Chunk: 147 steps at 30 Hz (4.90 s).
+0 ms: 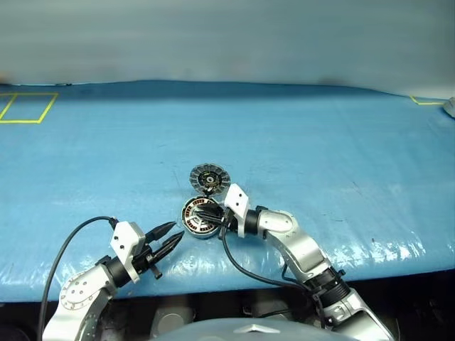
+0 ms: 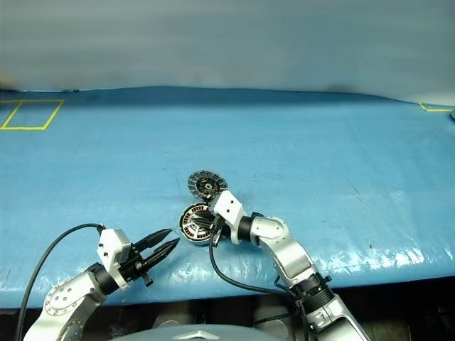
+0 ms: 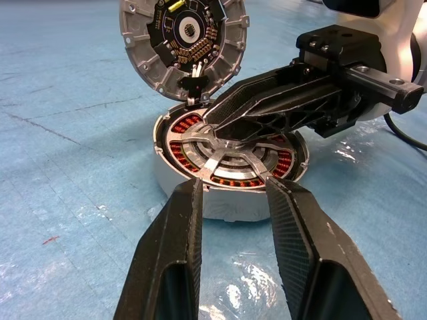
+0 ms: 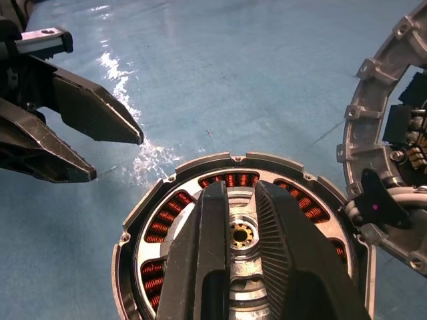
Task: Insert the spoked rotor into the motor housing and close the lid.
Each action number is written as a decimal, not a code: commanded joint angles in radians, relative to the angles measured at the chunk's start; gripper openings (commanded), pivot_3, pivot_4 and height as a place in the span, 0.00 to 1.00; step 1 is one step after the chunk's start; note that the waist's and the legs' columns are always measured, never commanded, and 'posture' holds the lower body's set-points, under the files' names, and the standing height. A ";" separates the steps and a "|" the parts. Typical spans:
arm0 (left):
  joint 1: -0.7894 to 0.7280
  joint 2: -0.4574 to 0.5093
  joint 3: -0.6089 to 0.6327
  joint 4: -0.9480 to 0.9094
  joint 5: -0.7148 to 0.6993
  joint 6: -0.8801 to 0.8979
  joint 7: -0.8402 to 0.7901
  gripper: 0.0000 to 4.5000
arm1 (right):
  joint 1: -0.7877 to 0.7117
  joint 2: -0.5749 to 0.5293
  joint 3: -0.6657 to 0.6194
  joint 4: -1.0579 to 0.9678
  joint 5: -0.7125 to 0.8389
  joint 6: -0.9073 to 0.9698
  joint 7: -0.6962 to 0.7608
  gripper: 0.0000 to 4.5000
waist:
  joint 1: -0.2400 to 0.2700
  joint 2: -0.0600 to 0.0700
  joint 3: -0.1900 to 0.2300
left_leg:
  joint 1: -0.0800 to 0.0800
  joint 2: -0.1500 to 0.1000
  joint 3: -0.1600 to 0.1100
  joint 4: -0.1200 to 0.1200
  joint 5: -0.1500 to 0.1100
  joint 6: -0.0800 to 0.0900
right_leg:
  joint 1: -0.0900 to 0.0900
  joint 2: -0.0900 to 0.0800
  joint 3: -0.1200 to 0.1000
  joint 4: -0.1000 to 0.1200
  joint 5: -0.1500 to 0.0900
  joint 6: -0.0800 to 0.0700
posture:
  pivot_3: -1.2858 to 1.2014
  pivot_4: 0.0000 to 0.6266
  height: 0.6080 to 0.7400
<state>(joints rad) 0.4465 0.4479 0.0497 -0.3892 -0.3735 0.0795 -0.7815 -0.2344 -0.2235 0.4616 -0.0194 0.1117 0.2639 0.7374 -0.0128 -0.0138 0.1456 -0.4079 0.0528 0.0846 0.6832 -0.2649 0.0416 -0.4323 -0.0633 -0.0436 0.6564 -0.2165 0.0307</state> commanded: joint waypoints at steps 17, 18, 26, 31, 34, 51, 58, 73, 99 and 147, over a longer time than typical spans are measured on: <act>-0.008 -0.012 -0.003 -0.009 -0.029 -0.025 -0.011 0.35 | 0.143 -0.032 -0.321 -0.259 0.305 0.141 -0.069 0.15 | 0.002 0.003 -0.001 | -0.008 -0.001 0.001 -0.001 -0.002 0.000 | -0.007 0.001 0.000 -0.001 0.002 -0.004 | 0.52 0.24 1.00; -0.039 -0.012 -0.005 -0.006 -0.042 -0.010 -0.013 0.35 | 0.151 -0.037 -0.343 -0.257 0.317 0.154 -0.082 0.15 | 0.002 0.003 -0.001 | -0.008 -0.001 0.001 -0.001 -0.002 0.000 | -0.008 0.001 0.000 -0.002 0.000 -0.001 | 0.52 0.24 1.00; -0.162 -0.002 -0.030 0.029 -0.031 0.033 -0.011 0.35 | 0.157 0.001 -0.400 -0.270 0.404 0.184 -0.130 0.15 | -0.003 0.003 0.000 | -0.007 0.000 0.002 -0.001 -0.002 -0.001 | -0.003 0.003 0.002 0.000 0.000 0.000 | 0.52 0.24 1.00; -0.184 0.006 -0.036 0.057 -0.022 0.022 -0.022 0.35 | 0.051 0.091 -0.364 -0.181 0.355 0.150 -0.180 0.15 | -0.003 0.003 0.001 | -0.007 0.000 0.001 -0.001 -0.002 -0.001 | -0.003 0.004 0.002 0.000 0.000 0.000 | 0.52 0.24 1.00; -0.177 0.024 -0.037 0.068 -0.015 0.014 -0.040 0.35 | -0.046 0.135 -0.332 -0.115 0.324 0.139 -0.186 0.15 | -0.005 0.004 0.001 | -0.006 0.000 0.002 0.000 -0.001 -0.001 | -0.002 0.004 0.002 0.000 0.001 0.001 | 0.52 0.24 1.00; -0.105 0.007 -0.032 0.050 -0.008 -0.031 0.003 0.35 | -0.164 0.004 -0.267 -0.139 0.445 0.322 0.091 0.15 | -0.001 0.004 0.002 | -0.005 0.000 0.001 -0.001 -0.002 0.000 | 0.000 0.002 0.001 -0.002 0.003 -0.004 | 0.52 0.24 1.00; -0.100 0.005 -0.027 0.048 -0.010 -0.031 0.006 0.35 | -0.116 -0.060 -0.238 -0.222 0.500 0.401 0.154 0.15 | -0.001 0.004 0.002 | -0.006 0.000 0.001 -0.001 -0.002 0.000 | 0.000 0.002 0.001 -0.002 0.002 -0.004 | 0.52 0.24 1.00; -0.031 0.120 0.069 0.037 -0.033 0.006 -0.047 0.35 | 0.002 -0.104 -0.059 -0.149 0.287 0.283 0.127 0.15 | 0.002 0.003 0.002 | -0.006 0.000 0.002 0.000 -0.002 0.000 | -0.006 0.001 0.000 -0.002 -0.001 0.000 | 0.52 0.24 1.00; -0.074 0.072 -0.017 0.012 -0.005 0.013 -0.007 0.34 | -0.015 -0.019 -0.159 -0.167 0.285 0.152 0.056 0.58 | 0.002 0.002 0.001 | -0.007 0.000 0.002 -0.001 -0.002 0.000 | -0.007 0.001 0.000 -0.002 0.003 -0.004 | 0.52 0.24 1.00; -0.076 0.078 -0.008 -0.031 -0.012 0.050 0.026 0.34 | -0.005 -0.065 0.010 0.069 -0.066 0.011 0.033 0.67 | 0.000 0.003 0.001 | 0.004 0.001 0.002 -0.001 -0.002 -0.001 | 0.003 0.001 0.000 -0.002 -0.001 0.000 | 0.52 0.24 1.00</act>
<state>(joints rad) 0.3753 0.5196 0.0310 -0.3870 -0.3746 0.1310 -0.7516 -0.2583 -0.2624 0.4514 -0.0143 0.0959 0.2287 0.7772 -0.0129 -0.0107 0.1461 -0.4040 0.0537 0.0863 0.6821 -0.2674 0.0404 -0.4295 -0.0628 -0.0430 0.6543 -0.2171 0.0308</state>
